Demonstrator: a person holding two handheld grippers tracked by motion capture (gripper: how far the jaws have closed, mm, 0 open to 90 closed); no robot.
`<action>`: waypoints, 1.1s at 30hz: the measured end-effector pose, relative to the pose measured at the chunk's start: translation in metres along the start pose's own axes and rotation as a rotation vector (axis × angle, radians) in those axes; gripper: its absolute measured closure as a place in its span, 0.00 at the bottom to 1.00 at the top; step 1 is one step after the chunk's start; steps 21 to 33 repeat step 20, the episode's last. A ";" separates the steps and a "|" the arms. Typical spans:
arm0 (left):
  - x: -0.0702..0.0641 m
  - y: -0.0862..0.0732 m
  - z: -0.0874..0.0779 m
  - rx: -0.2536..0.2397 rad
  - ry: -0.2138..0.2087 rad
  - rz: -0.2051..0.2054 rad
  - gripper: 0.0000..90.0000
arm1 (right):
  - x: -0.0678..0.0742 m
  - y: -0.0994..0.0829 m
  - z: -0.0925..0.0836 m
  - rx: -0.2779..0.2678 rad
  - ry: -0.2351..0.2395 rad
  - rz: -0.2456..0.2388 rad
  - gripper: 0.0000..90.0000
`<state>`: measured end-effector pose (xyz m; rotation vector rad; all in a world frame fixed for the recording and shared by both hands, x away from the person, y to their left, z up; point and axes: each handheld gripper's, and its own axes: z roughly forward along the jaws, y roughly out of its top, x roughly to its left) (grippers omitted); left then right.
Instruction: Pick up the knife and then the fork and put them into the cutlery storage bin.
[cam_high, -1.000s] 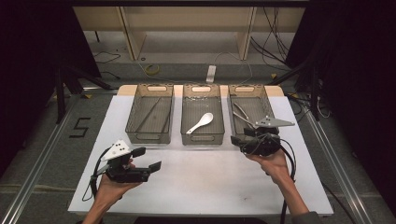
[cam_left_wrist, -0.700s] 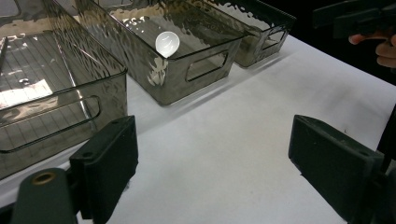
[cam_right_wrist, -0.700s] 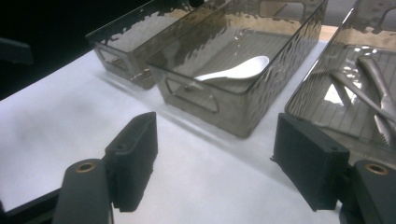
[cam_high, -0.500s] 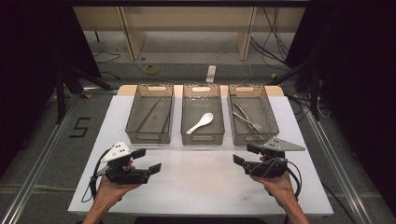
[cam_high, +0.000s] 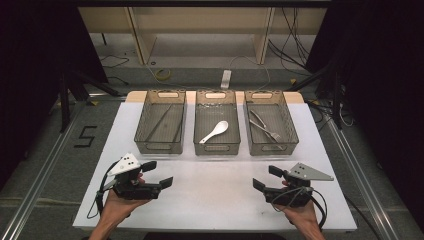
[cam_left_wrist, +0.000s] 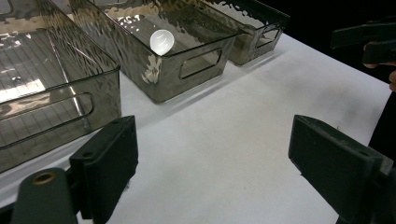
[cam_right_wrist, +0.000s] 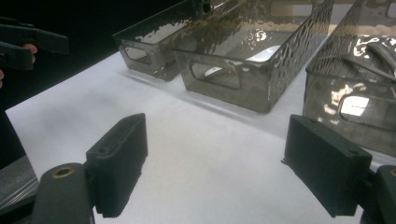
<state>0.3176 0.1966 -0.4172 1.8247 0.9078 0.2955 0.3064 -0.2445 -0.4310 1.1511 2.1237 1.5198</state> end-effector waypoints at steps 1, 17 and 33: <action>0.000 0.000 0.000 0.000 -0.001 -0.001 0.17 | 0.001 -0.002 -0.001 0.003 -0.008 -0.008 0.24; 0.000 0.000 0.000 -0.002 0.000 0.004 0.17 | 0.001 -0.003 -0.001 0.008 -0.019 -0.018 0.24; 0.000 0.000 0.000 -0.002 0.000 0.004 0.17 | 0.001 -0.003 -0.002 0.008 -0.019 -0.018 0.24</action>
